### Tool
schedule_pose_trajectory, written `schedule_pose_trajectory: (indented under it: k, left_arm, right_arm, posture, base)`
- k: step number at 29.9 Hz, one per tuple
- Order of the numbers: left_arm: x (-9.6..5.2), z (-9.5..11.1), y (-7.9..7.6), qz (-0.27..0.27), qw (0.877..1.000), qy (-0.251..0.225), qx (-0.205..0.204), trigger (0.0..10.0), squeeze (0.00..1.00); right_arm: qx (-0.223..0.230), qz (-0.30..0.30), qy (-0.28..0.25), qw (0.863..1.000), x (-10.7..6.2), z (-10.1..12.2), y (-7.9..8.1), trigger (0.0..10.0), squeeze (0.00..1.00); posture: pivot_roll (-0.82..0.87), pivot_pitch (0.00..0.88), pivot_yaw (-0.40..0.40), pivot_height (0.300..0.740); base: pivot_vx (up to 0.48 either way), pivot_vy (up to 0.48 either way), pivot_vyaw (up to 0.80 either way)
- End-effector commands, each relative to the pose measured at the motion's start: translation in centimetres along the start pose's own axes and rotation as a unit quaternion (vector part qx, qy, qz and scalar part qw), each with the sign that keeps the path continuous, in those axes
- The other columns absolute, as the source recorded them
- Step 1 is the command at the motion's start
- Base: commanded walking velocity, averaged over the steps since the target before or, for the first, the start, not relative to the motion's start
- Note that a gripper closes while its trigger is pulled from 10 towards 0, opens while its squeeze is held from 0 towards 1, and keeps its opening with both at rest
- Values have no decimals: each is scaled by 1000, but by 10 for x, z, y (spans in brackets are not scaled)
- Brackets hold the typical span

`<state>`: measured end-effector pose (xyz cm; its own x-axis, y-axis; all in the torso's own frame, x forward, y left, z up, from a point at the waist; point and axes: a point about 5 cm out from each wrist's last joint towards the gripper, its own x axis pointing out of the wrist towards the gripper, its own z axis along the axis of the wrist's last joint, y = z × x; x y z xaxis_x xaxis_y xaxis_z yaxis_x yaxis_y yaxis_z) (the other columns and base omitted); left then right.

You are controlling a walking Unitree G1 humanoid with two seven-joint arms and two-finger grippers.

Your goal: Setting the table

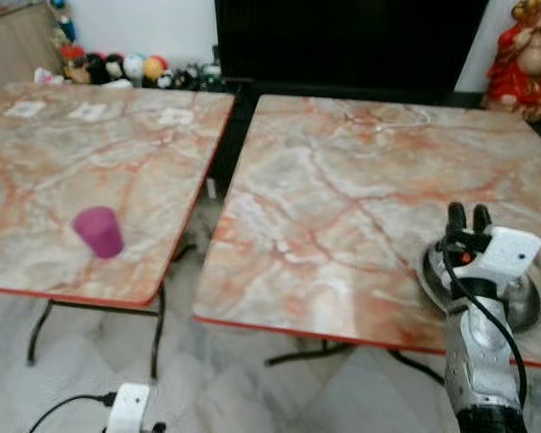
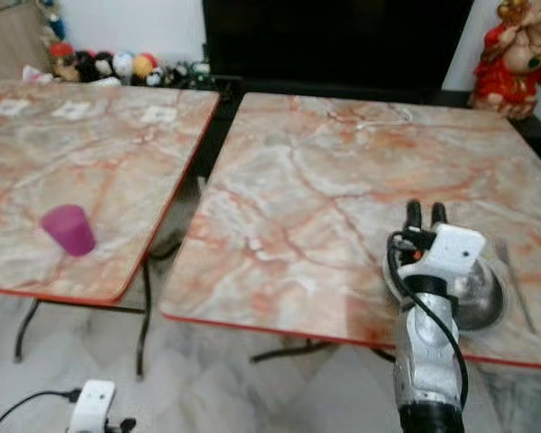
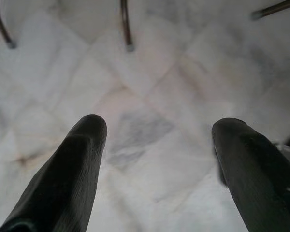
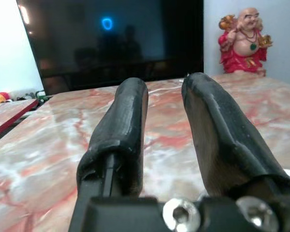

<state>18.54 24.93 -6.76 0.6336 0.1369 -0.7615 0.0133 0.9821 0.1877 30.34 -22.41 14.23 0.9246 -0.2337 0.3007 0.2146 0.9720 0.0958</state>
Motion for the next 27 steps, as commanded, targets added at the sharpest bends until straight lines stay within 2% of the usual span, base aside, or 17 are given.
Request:
schedule_pose_trajectory:
  k: [1, 9, 27]
  left_arm:
    - [0, -3, -7, -8, 1000, 6, -5, 10000, 0]
    - [0, -3, -6, -5, 1000, 7, -11, 10000, 0]
    - [-1, -6, -5, -2, 1000, 9, -16, 10000, 0]
  right_arm:
    - [-6, -12, -1, 1000, -1, 1, -9, 10000, 0]
    - [-16, 8, -6, 1000, 0, 2, 3, 10000, 0]
    - [-21, 17, -4, 1000, 1, 2, 6, 10000, 0]
  posture:
    - [60, 0, -10, 740]
    - [63, 11, -16, 740]
    - [64, 22, -22, 740]
  base:
    - [0, 480, 0]
    - [0, 480, 0]
    - [0, 480, 0]
